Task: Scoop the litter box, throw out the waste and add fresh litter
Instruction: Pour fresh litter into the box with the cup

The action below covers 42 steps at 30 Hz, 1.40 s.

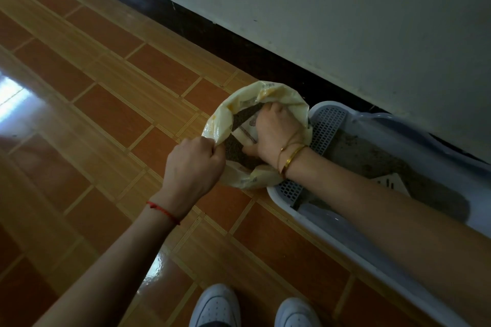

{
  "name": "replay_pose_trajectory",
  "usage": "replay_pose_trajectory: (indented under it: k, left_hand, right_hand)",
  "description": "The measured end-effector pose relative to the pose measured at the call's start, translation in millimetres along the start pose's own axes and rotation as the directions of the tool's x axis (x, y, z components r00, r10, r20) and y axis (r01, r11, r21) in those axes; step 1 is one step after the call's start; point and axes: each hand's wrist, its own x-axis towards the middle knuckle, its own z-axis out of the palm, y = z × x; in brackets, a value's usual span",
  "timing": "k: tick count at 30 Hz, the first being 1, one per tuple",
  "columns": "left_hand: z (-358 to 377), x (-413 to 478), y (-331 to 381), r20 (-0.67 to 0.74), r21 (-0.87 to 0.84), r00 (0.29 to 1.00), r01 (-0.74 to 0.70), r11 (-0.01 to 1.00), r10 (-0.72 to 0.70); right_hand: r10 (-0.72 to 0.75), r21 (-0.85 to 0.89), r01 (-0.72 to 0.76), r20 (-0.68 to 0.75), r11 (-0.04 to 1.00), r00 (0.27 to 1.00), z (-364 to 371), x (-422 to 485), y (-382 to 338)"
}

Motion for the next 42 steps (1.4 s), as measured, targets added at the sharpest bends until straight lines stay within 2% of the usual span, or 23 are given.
replay_pose_trajectory:
  k: [3,6,10,15,17,22,26,29,31,37,39,42]
  left_hand:
    - [-0.2,0.4,0.7,0.0,0.0,1.0,0.005,1.0,-0.005]
    - [-0.9,-0.7,3.2,-0.005,0.016,1.0,-0.005,1.0,0.005]
    - [1.9,-6.8,7.4,0.01,0.031,0.999,-0.038,0.999,0.037]
    - [3.4,-6.8,6.9,0.019,0.025,1.0,-0.022,0.999,0.021]
    - [3.2,-7.1,7.4,0.029,0.023,0.999,-0.022,1.0,0.021]
    - [7.4,-9.2,8.5,0.048,0.005,0.998,-0.038,0.999,0.037]
    - [5.8,-8.1,5.3,0.044,-0.01,0.998,-0.038,0.999,0.039]
    - [4.3,-6.0,3.0,0.034,-0.016,0.999,-0.03,0.999,0.03]
    - [3.9,-4.2,1.2,0.029,-0.01,1.0,-0.008,1.0,0.008]
    - [1.7,1.7,0.8,0.018,-0.027,0.999,0.026,0.999,-0.026]
    - [1.4,2.3,1.4,0.016,-0.013,0.999,0.036,0.999,-0.036]
    - [2.0,4.1,-1.5,0.025,-0.017,0.998,0.057,0.998,-0.057]
  right_hand:
    - [-0.066,-0.155,0.047,-0.117,0.987,0.991,2.0,-6.1,-8.2]
    - [-0.095,-0.222,0.073,-0.091,0.972,0.991,4.9,-3.2,-5.9]
    - [-0.086,-0.179,0.087,0.014,0.98,0.996,13.3,0.7,0.7]
    - [-0.128,-0.114,0.129,0.014,0.985,0.992,19.2,-5.9,-1.4]
    - [-0.131,-0.066,0.132,0.028,0.989,0.991,18.9,-8.6,-1.8]
    - [-0.06,0.203,0.014,0.221,0.979,0.973,15.0,-14.2,2.3]
    - [-0.104,0.387,-0.029,0.32,0.922,0.942,6.2,-10.4,14.2]
    - [-0.104,0.541,-0.128,0.377,0.831,0.92,-2.5,-3.8,24.2]
    - [-0.105,0.583,-0.167,0.404,0.795,0.909,-9.9,-2.0,30.6]
    - [-0.076,0.591,-0.136,0.319,0.795,0.945,-21.1,-13.3,40.4]
    - [-0.051,0.579,-0.093,0.227,0.81,0.973,-21.4,-20.8,39.4]
    - [-0.072,0.519,0.046,0.031,0.854,0.997,-21.5,-31.3,35.5]
